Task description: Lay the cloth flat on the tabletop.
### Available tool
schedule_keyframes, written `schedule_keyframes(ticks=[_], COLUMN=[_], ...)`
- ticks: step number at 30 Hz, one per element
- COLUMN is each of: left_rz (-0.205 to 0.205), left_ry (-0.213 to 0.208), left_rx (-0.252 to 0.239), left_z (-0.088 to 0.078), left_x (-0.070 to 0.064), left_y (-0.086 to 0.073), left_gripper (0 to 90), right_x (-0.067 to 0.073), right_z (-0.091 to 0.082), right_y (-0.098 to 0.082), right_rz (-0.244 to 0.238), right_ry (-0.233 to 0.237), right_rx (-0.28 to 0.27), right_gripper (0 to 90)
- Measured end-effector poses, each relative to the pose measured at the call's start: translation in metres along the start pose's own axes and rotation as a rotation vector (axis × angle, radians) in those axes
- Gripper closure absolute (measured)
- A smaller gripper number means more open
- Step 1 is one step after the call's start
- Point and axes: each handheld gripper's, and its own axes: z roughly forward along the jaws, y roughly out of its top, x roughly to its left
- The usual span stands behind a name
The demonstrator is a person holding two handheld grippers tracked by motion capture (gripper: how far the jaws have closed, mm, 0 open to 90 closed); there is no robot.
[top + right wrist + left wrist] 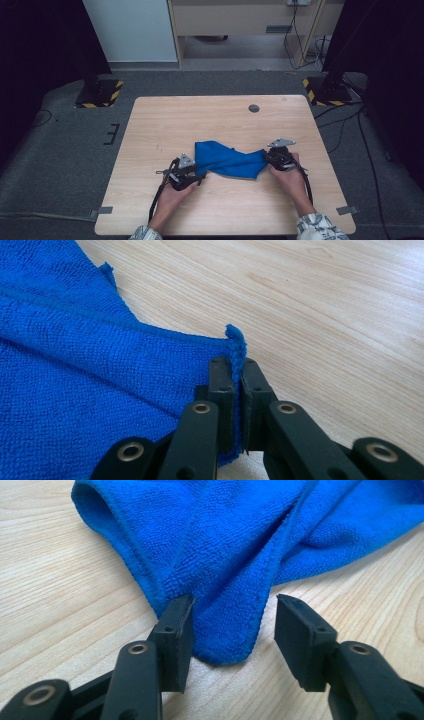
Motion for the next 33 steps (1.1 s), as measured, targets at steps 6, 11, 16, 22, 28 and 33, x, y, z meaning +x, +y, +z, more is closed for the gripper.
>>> schedule_keyframes(ticks=[6, 11, 16, 22, 28, 33], left_rz=[0.006, -0.007, -0.019, -0.034, -0.040, -0.038], left_ry=[0.045, 0.078, 0.111, 0.129, 0.133, 0.134], left_rx=[-0.003, -0.012, -0.041, -0.089, -0.107, -0.107], left_z=[-0.001, 0.000, -0.001, -0.010, -0.015, -0.015], left_x=[0.003, 0.003, -0.001, -0.002, -0.001, 0.000], left_y=[-0.001, 0.000, 0.002, 0.006, 0.008, 0.009], left_gripper=[69.0, 81.4, 84.9, 86.0, 86.2, 86.2], right_x=[0.000, 0.002, 0.003, 0.003, 0.003, 0.003], right_z=[-0.002, -0.003, -0.005, -0.008, -0.007, -0.008], right_y=[0.001, 0.002, 0.003, 0.004, 0.004, 0.004], right_rz=[0.000, -0.001, -0.001, 0.006, 0.015, 0.028], right_ry=[0.000, 0.000, 0.002, 0.009, 0.011, 0.019], right_rx=[-0.022, -0.038, -0.052, -0.073, -0.078, -0.079], right_gripper=[86.4, 85.7, 84.7, 83.6, 76.5, 70.6])
